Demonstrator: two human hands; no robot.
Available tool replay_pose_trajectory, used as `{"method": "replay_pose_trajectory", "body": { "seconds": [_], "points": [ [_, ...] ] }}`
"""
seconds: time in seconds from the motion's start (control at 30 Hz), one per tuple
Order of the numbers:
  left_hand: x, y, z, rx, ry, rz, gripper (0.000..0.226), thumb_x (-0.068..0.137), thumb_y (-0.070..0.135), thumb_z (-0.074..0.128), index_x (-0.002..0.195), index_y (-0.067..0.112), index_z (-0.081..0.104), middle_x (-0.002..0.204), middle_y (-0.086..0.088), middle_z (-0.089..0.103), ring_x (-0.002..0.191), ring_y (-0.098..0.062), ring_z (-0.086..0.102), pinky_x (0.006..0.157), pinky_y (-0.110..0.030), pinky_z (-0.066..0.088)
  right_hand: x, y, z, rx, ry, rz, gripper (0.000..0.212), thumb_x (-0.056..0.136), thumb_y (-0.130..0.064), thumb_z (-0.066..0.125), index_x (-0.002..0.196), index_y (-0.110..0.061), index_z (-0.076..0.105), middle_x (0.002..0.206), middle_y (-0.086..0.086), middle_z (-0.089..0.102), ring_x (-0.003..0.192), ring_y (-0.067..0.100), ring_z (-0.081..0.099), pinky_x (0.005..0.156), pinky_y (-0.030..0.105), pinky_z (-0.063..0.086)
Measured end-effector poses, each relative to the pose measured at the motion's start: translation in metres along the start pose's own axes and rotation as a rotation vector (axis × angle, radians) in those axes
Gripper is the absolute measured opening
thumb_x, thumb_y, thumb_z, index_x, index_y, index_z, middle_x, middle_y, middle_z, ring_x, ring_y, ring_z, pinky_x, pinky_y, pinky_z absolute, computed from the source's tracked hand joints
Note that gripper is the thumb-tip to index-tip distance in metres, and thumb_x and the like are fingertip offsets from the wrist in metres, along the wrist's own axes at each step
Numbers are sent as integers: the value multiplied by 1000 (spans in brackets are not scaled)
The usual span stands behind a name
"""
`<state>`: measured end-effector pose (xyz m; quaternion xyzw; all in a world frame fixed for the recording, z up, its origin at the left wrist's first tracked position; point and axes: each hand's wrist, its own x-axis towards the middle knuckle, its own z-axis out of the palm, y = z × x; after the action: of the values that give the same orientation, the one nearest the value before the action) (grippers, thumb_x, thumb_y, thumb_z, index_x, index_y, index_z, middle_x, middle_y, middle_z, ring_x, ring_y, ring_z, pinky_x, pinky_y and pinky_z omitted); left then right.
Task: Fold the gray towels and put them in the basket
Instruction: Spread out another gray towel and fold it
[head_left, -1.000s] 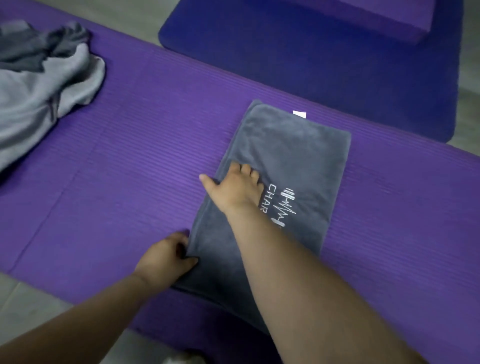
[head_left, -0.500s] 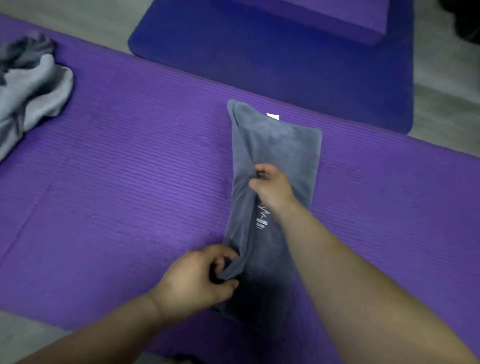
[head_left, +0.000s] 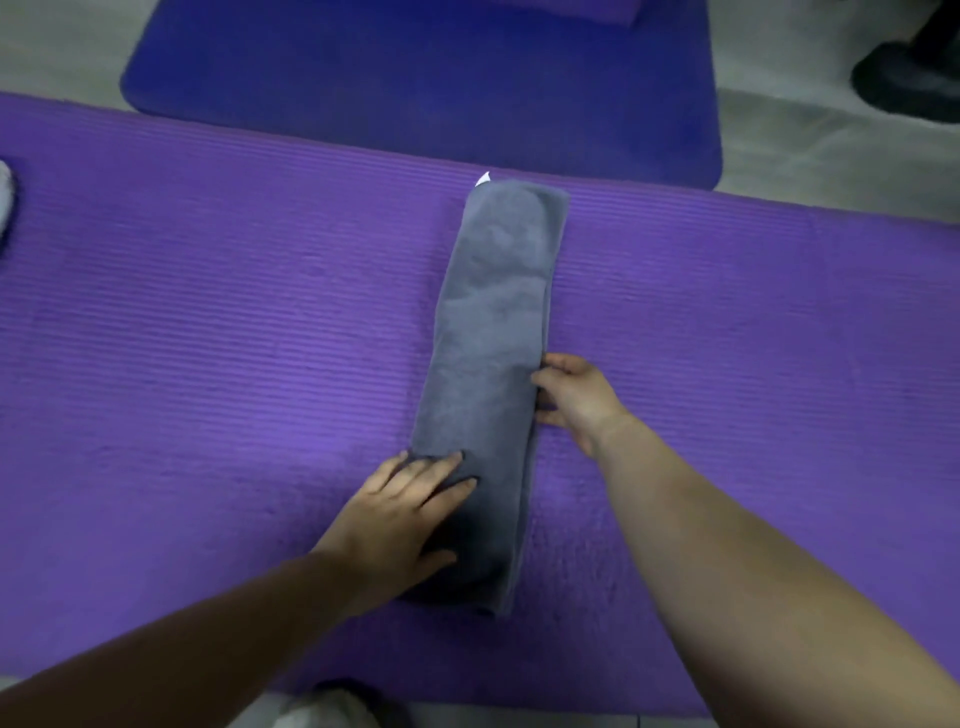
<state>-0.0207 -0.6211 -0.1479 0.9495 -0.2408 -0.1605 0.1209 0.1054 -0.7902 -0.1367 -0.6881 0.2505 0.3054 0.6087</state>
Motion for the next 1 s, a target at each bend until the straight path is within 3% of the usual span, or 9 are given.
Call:
{"method": "replay_pose_trajectory", "body": {
  "seconds": [0.1,0.23,0.3,0.4,0.47,0.6,0.67,0.77,1.0],
  "points": [
    [-6,-5,4,79,-97,70,80,46,58,59,117,24,42,116,-3,67,111,-15,40,108,-33,7,2,-3,6,-10,61,3,6,91,-13,50,91,-18,52,70,-1,52,59,12,49,55,24,43],
    [-7,-10,9,106,-154,116,99,32,66,72,117,25,42,117,-1,66,113,-16,39,107,-37,7,15,-18,14,-72,230,-146,27,87,-10,57,63,-18,48,67,3,52,63,16,47,59,28,39],
    [-7,-12,9,97,-170,114,102,27,69,71,116,27,46,117,-2,66,113,-16,39,107,-38,9,22,-32,18,-66,271,-186,7,87,-9,57,82,-13,56,84,4,55,78,16,50,70,28,42],
    [-6,-15,4,75,-157,137,79,44,74,51,111,33,57,120,-2,64,114,-16,40,107,-38,11,39,-52,20,-93,300,-199,42,86,-7,58,125,-1,43,106,9,56,94,14,51,80,23,41],
    [0,-20,-1,60,-85,116,65,61,65,38,116,31,48,126,-4,59,117,-15,39,110,-32,6,49,-59,19,-262,333,-231,45,85,-5,56,126,1,39,109,15,56,107,24,56,82,27,40],
    [23,-34,-10,65,61,3,68,67,56,36,124,19,41,126,-8,59,120,-17,37,109,-29,9,47,-68,16,-899,581,-436,57,87,-13,47,141,-12,27,141,14,32,129,31,32,104,34,26],
    [34,-42,-13,101,27,-21,77,64,61,32,125,15,40,126,-9,59,121,-18,36,109,-31,8,50,-72,20,-1194,439,-621,61,91,-20,44,146,-19,18,154,8,11,141,26,14,114,35,13],
    [41,-50,-5,132,-23,-36,84,59,65,27,125,14,39,125,-8,61,121,-19,42,108,-34,7,70,-78,26,-1450,125,-538,61,96,-32,38,148,-25,5,157,0,-11,145,19,-9,117,38,-5],
    [45,-50,11,156,91,-27,85,59,66,27,126,15,39,127,-8,59,122,-19,35,98,-41,27,84,-93,23,-1527,-67,-332,65,95,-39,38,148,-26,1,156,-1,-13,144,20,-11,117,40,-1]
  ]
}}
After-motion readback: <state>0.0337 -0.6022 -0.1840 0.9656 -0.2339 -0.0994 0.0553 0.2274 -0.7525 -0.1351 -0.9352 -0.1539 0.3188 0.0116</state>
